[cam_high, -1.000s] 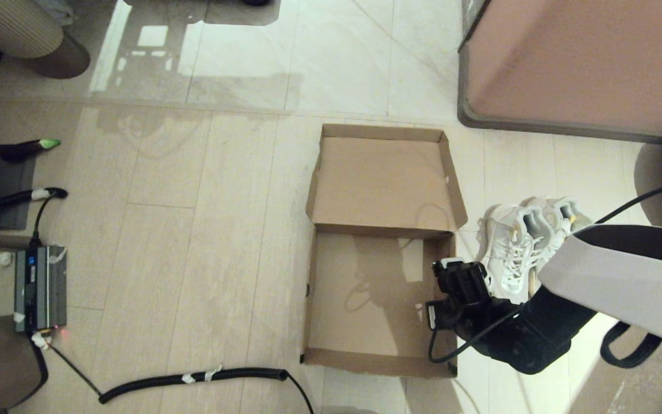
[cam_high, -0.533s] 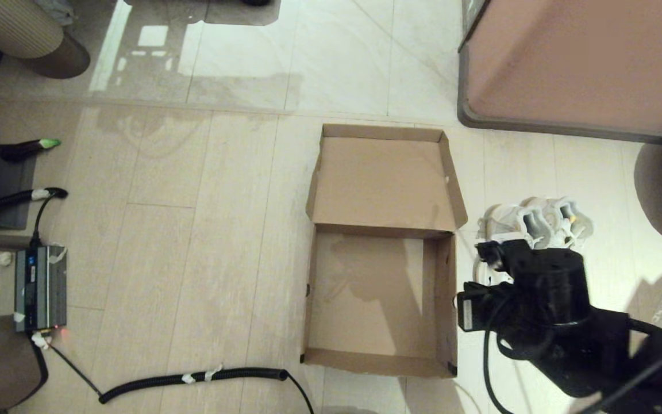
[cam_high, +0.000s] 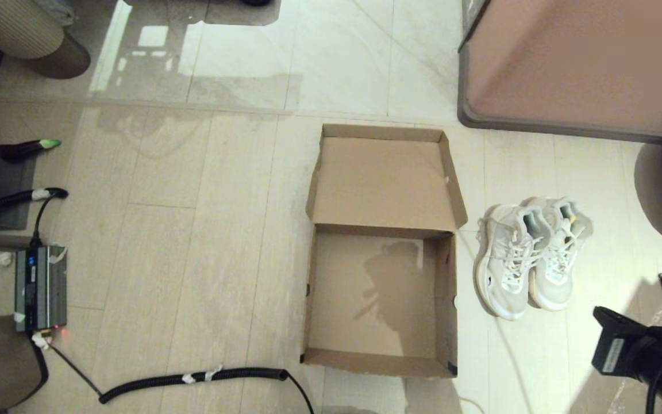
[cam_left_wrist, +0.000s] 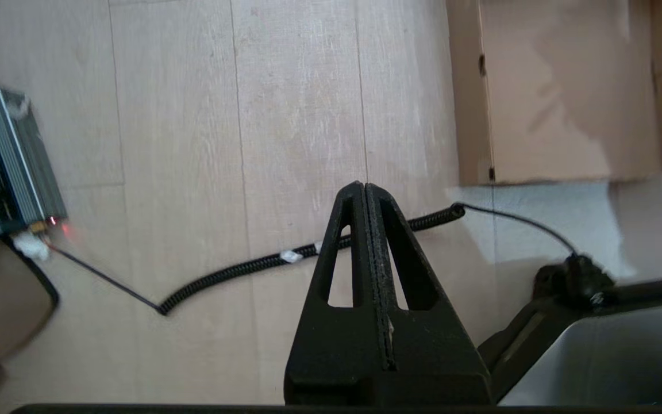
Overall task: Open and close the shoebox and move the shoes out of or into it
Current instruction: Put the shoes into the shoe box
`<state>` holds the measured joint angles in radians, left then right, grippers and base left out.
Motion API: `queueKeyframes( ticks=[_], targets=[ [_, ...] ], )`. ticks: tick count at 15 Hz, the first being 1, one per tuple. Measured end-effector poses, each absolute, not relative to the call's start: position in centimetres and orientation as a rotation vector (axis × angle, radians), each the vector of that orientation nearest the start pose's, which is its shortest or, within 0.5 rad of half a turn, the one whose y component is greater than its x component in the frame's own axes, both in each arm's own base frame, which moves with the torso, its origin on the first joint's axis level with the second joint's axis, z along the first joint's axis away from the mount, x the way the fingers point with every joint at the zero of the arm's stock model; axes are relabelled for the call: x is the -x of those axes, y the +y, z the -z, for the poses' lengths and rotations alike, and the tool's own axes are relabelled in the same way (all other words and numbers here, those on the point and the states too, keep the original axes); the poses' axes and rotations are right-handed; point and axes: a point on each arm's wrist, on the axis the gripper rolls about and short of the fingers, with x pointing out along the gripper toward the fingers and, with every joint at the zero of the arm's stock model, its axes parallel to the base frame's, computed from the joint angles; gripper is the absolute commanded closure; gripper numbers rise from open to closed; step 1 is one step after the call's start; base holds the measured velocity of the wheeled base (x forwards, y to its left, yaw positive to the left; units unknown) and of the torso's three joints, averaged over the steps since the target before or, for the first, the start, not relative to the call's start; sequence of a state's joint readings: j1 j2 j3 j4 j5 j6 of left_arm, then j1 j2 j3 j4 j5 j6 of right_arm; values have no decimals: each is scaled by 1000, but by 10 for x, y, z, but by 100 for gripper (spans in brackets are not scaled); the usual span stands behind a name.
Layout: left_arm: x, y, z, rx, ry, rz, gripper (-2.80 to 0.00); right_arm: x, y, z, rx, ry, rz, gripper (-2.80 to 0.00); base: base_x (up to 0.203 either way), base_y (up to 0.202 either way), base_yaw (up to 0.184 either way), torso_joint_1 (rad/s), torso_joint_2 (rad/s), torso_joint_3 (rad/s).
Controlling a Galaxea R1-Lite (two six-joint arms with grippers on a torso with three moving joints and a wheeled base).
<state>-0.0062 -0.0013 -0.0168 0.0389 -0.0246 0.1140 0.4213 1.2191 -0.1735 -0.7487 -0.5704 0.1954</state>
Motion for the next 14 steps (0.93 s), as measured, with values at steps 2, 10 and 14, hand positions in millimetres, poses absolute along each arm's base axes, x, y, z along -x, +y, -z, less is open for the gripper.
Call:
queueKeyframes(
  ticks=[2,10,14],
  targets=[
    [24,0,-76,-103,20,20,0,-128,29,-142,-94,205,285,0,0,0,0,0,0,0],
    [24,0,-75,-106,12,20,0,-148,3,-156,-125,171,499,0,0,0,0,0,0,0],
    [23,0,-75,-67,13,14,0,-226,-21,-157,-121,251,545,0,0,0,0,0,0,0]
  ],
)
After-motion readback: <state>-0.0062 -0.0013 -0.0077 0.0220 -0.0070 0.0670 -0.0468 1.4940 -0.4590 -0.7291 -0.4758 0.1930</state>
